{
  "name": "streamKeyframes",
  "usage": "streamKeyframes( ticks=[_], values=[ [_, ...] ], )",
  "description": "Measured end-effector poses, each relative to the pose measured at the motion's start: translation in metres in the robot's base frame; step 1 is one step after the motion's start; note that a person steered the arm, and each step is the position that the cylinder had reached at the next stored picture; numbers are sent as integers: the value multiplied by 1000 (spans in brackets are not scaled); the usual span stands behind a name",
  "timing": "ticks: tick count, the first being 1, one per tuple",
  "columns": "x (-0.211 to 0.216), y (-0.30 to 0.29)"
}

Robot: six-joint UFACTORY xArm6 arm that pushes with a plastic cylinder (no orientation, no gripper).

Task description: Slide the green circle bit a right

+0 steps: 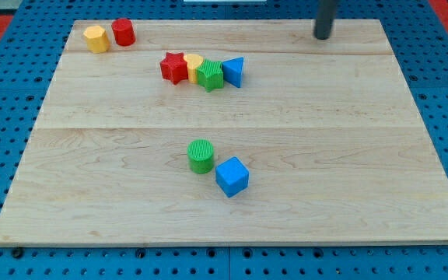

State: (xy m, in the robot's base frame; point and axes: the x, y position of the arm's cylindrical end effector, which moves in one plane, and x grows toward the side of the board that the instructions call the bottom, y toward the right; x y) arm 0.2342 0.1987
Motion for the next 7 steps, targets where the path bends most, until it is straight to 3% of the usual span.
streamKeyframes(
  ticks=[2,4,5,7],
  values=[
    [4,12],
    [138,41],
    [142,-11],
    [156,-208]
  ],
)
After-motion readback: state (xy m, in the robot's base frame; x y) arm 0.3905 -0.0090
